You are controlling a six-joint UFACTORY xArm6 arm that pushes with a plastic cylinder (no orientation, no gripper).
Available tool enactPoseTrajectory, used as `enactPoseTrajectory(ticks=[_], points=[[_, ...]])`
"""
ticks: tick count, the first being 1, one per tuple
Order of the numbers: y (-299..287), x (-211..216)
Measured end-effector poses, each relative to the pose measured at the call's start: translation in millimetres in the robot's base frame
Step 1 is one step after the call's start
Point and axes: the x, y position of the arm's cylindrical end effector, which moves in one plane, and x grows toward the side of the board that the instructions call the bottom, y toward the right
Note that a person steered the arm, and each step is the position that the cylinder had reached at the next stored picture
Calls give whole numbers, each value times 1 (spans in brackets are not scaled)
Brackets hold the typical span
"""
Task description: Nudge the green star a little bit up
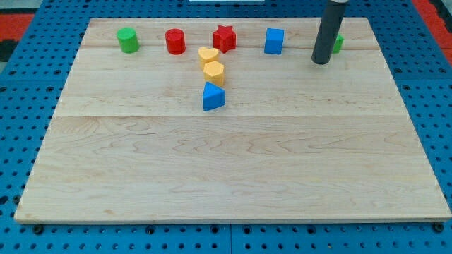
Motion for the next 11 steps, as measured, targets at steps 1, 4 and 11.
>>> enactPoseTrajectory(ticks=[1,4,11], points=[[4,-13],[7,-14],[8,18]])
